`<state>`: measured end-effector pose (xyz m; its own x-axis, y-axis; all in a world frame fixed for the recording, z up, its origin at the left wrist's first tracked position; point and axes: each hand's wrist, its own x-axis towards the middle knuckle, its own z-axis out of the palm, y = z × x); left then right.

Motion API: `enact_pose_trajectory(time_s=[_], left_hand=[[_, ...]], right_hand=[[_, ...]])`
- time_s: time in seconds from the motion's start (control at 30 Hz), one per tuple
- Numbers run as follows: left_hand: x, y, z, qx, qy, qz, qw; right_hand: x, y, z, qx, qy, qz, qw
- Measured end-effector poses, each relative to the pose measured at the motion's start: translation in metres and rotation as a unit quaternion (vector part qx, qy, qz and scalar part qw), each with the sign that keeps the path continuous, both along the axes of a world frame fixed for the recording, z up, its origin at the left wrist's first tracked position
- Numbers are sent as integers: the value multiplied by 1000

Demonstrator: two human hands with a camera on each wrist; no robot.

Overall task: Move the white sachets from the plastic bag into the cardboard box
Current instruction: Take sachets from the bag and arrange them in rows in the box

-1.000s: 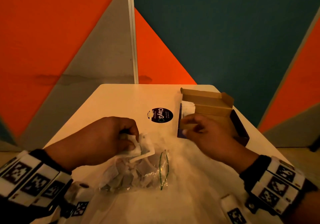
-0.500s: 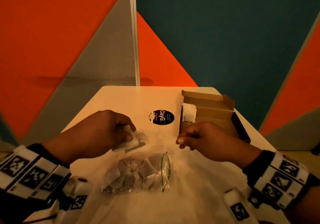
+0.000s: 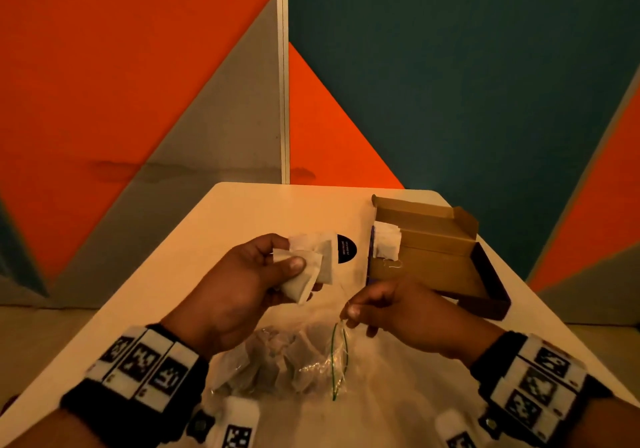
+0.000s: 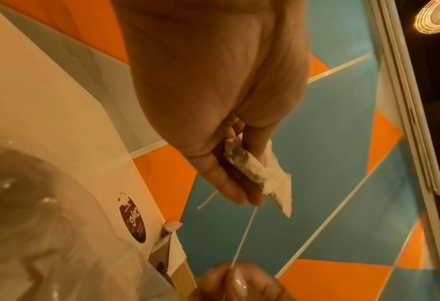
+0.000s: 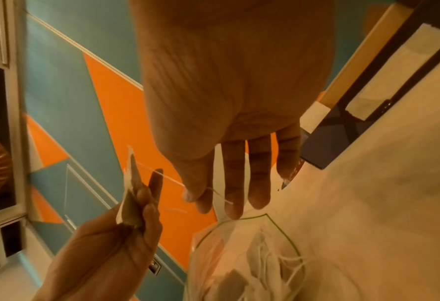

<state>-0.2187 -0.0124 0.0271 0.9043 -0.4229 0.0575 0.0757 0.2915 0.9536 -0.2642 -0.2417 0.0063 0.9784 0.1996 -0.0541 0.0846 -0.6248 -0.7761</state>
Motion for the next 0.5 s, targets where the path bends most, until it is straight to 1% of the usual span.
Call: enact_pose_trajectory(time_s=[0.1,0.2,0.3,0.37,0.43,0.5], left_hand=[[-2,-7,0,-56,4,-7,998],[-5,-14,1,-84,14,-16,996],[-7,-19,0,-93,16,-24,995],[-6,-20,-2,-79,9,-28,996],[-6,-20,-4,-70,3,-31,997],[-6,-20,-4,-72,2,-30,997]], right_hand=[[-4,7,0,20,5,12,1000],[-8,12,1,34,9,22,999],[-11,17,0,38,13,31,999],[-14,19,1,33,11,34,999],[-18,19,4,6,3,42,999],[-17,16,8,-67,-39,29,997]])
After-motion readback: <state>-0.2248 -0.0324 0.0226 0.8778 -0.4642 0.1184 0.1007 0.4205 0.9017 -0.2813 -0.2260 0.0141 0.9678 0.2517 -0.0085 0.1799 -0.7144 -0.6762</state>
